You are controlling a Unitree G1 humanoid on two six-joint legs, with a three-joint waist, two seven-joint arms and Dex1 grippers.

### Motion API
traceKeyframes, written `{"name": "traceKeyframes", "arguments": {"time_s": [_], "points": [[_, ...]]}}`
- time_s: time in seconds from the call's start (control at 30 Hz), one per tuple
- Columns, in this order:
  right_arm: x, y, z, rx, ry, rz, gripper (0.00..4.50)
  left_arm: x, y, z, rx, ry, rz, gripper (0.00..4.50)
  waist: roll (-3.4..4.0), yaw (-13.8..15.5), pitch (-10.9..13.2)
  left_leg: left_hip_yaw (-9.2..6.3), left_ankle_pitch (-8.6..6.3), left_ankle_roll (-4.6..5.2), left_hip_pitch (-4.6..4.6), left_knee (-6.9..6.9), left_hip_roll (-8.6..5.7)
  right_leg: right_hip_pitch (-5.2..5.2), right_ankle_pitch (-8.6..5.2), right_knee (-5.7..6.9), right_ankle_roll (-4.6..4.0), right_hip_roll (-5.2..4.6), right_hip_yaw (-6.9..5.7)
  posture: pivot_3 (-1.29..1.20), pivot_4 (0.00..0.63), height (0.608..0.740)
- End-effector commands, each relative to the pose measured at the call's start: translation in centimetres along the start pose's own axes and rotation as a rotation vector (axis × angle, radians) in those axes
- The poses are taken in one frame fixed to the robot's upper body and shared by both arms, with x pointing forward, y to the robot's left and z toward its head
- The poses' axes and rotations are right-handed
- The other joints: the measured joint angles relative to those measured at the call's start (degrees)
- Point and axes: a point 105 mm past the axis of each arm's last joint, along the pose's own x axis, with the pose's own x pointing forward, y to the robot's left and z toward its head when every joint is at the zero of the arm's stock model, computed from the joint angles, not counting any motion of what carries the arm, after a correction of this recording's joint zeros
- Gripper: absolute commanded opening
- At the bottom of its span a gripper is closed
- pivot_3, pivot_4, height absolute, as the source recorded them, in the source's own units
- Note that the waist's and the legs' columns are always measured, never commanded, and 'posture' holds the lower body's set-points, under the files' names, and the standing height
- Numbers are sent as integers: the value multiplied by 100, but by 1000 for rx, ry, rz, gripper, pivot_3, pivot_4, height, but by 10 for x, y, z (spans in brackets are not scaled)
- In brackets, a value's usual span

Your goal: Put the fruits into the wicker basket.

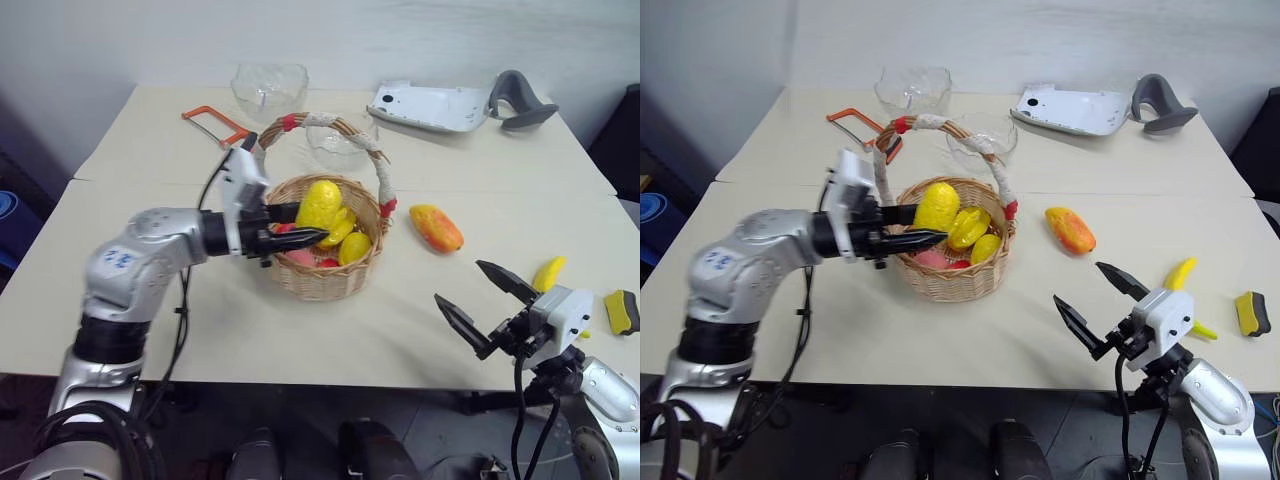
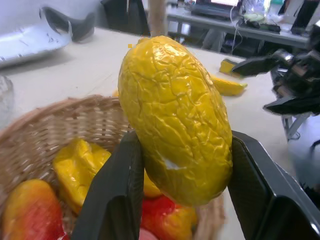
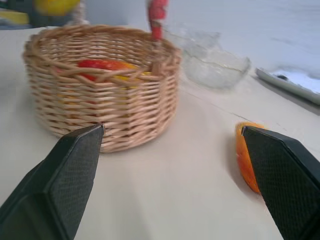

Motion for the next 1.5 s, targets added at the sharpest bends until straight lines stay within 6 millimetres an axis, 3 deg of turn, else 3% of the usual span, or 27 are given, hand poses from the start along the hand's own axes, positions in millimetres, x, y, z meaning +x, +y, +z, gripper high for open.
{"name": "traceKeyframes", "arguments": {"time_s": [0.03, 0.17, 0.3, 0.4, 0.5, 0.6, 0.8, 0.9, 1.0, 1.13, 1.23, 1.33, 1.43, 1.5], "points": [[-8, -2, 19, -16, -37, -70, 4500, 0, 7, 6, 69, -2, 38, 3217, 0, -24, 1, 0, -4, -7, 0, 3, 8, -4, 0, 0, 0, 14, 13, 0, 150, 740], [-10, -13, 21, 27, -16, -151, 4500, -13, 9, 27, 147, -142, 44, 4459, -1, -28, 2, 1, -12, -21, 4, 24, 28, -7, 0, 11, -2, 37, 26, 0, 150, 740], [10, -31, 18, 108, 110, -124, 4500, -48, 8, 53, 193, -315, 76, 4459, 0, -63, 2, 10, -7, -13, 13, 25, 31, -5, 9, 20, -2, 28, 36, 0, 150, 740], [38, -48, 18, 87, 184, -97, 4500, -76, -3, 44, 145, -241, 46, 4459, 1, -136, 3, 10, -8, -12, 16, 21, 30, -7, 10, 20, -4, 34, 41, 0, 150, 740], [74, -81, -8, 62, 396, -258, 4500, -109, -2, 34, 85, -160, 85, 4459, -8, -210, 8, -1, -8, -21, 8, 19, 34, -18, 5, 19, -12, 42, 37, 0, 150, 740], [113, -87, -18, 37, 456, -243, 4500, -128, 3, 29, 156, -135, 156, 4459, -8, -178, 10, 8, 0, -20, -20, 16, 30, -70, 6, 37, -17, 31, 52, 0, 150, 740], [154, -93, -41, 37, 502, -151, 4500, -137, -9, 4, 110, -87, 152, 4459, -4, -140, 12, 8, -13, 1, -65, 17, 33, -100, 3, 11, -14, 23, 60, 0, 150, 740], [161, -84, -60, 48, 552, -40, 4500, -132, -13, 0, 97, -105, 154, 4459, -4, -162, 12, 10, -21, 13, -115, 39, 32, -131, 15, 7, 8, 20, 65, 0, 150, 740], [166, -85, -60, 135, 512, -17, 3938, -134, -14, -4, 121, -104, 184, 4500, -4, -178, 12, 21, -23, 17, -113, 46, 30, -134, 21, 10, 17, 21, 78, 0, 150, 740], [154, -94, -48, 119, 474, 26, 2676, -141, -17, 0, 112, -99, 159, 4500, -3, -205, 12, 28, -17, 12, -105, 49, 32, -138, 21, 28, 16, 28, 91, 0, 150, 740], [132, -94, -39, 81, 527, 101, 2499, -138, -21, 10, 85, -162, 131, 4500, -1, -163, 14, 30, -14, 11, -107, 47, 31, -146, 21, 35, 16, 27, 98, 0, 150, 740], [86, -57, 3, 51, 556, 413, 2499, -135, -31, 9, 42, -151, 63, 4500, 14, -81, 22, 23, -16, 16, -122, 46, 29, -154, 23, 32, 20, 24, 102, 0, 150, 740], [32, 0, 31, 67, 649, 812, 2499, -137, -32, 4, 24, -126, 53, 4500, 21, -48, 24, 25, -21, 19, -113, 28, 30, -157, 27, 26, 29, 33, 104, 0, 150, 740], [36, 28, 49, 104, 592, 911, 2499, -138, -30, 2, -47, -137, 55, 4500, 4, -139, 20, 16, -26, 11, -102, 29, 35, -155, 27, 27, 28, 50, 118, 0, 150, 740]]}}
